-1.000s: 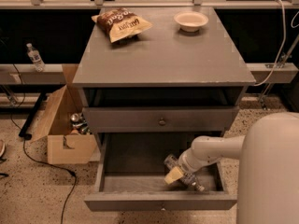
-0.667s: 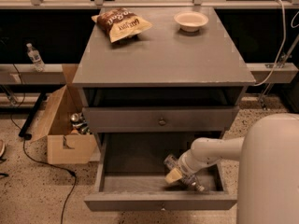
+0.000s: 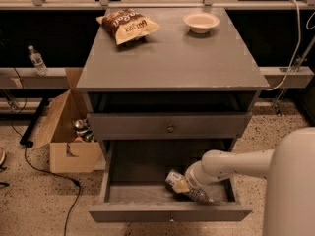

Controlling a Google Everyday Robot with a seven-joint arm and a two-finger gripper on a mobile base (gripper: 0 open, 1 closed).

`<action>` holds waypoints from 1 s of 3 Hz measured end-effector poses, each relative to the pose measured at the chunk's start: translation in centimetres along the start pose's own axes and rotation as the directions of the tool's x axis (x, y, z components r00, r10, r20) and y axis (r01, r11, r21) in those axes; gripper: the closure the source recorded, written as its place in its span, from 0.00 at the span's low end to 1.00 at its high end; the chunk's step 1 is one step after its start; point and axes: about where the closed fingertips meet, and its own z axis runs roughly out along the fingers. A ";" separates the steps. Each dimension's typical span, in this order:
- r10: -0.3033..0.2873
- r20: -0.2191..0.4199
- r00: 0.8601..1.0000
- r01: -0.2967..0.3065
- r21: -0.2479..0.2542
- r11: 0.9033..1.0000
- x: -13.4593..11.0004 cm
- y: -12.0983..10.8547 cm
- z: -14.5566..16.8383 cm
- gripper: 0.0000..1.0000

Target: Pick blue plastic bottle from middle drawer and place on counter

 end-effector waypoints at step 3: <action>-0.301 0.255 0.919 0.272 0.144 0.951 -5.2 3.7 -18.6 1.00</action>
Offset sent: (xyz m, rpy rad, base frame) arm -0.0505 -0.0411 0.2544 0.1781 -0.5077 0.2208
